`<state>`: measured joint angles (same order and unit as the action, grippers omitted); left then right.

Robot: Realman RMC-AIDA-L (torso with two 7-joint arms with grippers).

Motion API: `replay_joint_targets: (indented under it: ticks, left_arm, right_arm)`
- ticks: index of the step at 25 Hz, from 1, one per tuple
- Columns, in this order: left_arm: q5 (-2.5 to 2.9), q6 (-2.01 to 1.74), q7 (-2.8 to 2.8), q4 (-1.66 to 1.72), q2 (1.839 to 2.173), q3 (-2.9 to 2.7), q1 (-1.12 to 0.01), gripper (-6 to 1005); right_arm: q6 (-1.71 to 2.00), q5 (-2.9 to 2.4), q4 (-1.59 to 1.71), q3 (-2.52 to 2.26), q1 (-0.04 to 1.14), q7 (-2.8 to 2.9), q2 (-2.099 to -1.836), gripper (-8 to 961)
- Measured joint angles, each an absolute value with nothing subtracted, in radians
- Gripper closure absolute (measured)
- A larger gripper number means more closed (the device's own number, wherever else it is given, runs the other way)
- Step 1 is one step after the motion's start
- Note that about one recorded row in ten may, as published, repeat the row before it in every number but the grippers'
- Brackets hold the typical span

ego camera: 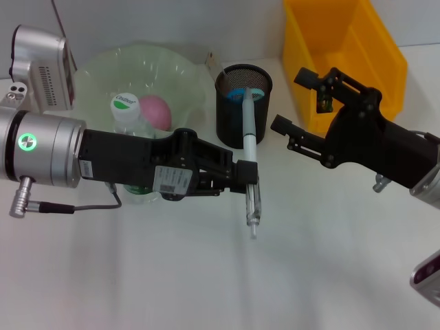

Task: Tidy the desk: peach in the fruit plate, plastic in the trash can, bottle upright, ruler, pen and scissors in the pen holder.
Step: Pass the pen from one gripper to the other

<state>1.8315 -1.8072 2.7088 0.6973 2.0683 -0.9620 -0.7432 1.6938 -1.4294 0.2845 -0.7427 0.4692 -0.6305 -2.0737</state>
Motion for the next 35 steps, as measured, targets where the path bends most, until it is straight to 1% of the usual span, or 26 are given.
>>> replay_joint_targets:
  ticks: [15,26,35]
  left_arm:
    - [1.839,-1.822,2.738,0.704,2.062,-0.975,-0.744,817]
    - [1.861,-1.824,2.750,0.703,2.060,-0.976,-0.744,816]
    - [1.863,-1.827,2.759,0.704,2.060,-0.975,-0.739,816]
  right_arm:
    - [1.713,-1.433,0.264,-0.816,0.474,-0.675,-2.074,215]
    - [1.709,-1.433,0.269,-0.847,0.511,-0.678,-2.071,215]
    - [1.713,-1.433,0.270,-0.877,0.520,-0.678,-2.069,216]
